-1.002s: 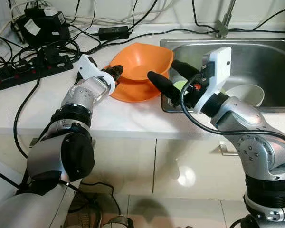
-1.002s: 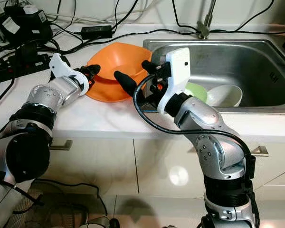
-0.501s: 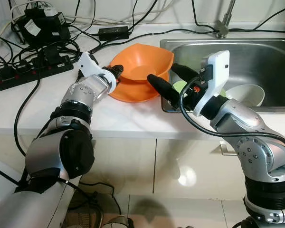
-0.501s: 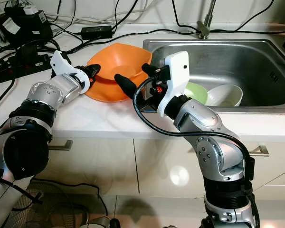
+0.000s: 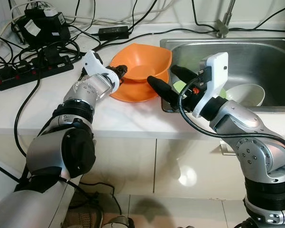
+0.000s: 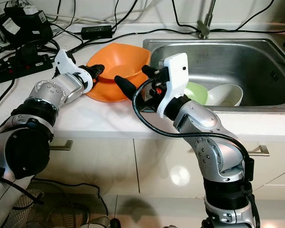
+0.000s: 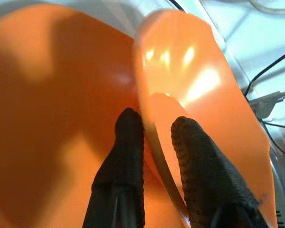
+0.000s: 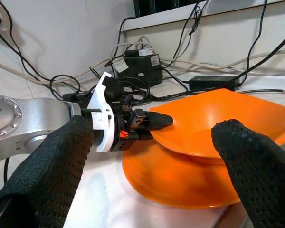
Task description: Kitchen organization
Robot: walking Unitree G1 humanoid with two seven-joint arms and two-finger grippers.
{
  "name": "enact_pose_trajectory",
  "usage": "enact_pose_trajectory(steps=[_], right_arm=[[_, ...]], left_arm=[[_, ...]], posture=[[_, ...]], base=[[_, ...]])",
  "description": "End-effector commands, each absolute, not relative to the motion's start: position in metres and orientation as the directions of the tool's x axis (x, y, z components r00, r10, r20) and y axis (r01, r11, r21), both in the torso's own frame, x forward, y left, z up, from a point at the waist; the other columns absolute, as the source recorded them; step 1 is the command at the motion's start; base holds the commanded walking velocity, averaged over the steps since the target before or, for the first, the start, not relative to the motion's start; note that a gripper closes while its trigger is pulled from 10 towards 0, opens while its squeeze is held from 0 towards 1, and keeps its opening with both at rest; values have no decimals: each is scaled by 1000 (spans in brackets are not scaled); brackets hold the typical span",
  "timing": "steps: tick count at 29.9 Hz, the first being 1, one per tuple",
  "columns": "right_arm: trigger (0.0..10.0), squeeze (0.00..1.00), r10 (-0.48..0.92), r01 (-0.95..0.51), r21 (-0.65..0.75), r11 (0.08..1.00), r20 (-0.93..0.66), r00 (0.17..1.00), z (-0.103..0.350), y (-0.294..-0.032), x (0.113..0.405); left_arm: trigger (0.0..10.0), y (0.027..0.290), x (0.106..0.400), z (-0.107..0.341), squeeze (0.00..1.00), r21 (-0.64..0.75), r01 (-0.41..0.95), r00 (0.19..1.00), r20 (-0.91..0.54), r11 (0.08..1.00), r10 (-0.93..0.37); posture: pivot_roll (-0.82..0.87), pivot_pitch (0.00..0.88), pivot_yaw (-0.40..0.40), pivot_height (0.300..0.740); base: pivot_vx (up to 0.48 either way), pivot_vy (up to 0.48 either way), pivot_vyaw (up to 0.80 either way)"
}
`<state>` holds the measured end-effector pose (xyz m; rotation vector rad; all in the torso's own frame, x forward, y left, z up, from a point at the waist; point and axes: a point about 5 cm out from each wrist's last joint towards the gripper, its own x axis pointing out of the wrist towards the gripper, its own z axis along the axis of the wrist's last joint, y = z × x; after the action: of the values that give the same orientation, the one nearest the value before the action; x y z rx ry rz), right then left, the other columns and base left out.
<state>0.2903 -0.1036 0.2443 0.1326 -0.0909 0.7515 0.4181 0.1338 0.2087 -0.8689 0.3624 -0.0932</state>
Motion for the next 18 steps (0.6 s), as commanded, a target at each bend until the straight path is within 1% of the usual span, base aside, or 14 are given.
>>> enact_pose_trajectory(steps=[1, 10, 14, 15, 17, 18], right_arm=[[10000, 0, 676, -689, 66, 722, 142, 723, 248, -102, 287], [10000, 0, 672, -684, 55, 727, 143, 726, 249, -103, 289], [10000, 0, 673, -684, 53, 728, 141, 726, 250, -104, 289], [10000, 0, 671, -683, 54, 729, 141, 728, 249, -104, 289], [10000, 0, 671, -682, 54, 729, 141, 728, 249, -104, 289], [10000, 0, 671, -682, 55, 729, 141, 728, 249, -104, 289]], left_arm=[[0, 134, 420, 216, 0, -763, -71, 941, -264, 642, -211], [0, 143, 421, 219, 0, -778, -92, 949, -257, 622, -181], [0, 143, 422, 222, 0, -789, -80, 955, -235, 609, -179], [0, 145, 423, 226, 0, -807, -57, 967, -190, 588, -167], [0, 146, 423, 228, 0, -811, -45, 972, -169, 583, -161], [0, 147, 423, 230, 0, -818, -16, 979, -131, 575, -159]], posture=[[-22, 48, 106, 740], [-17, 57, 100, 740], [-17, 57, 100, 740], [-18, 51, 102, 740], [-18, 51, 102, 740], [-18, 51, 102, 740]], base=[[0, 0, 0], [0, 0, 0], [0, 0, 0], [0, 0, 0], [0, 0, 0], [0, 0, 0]])
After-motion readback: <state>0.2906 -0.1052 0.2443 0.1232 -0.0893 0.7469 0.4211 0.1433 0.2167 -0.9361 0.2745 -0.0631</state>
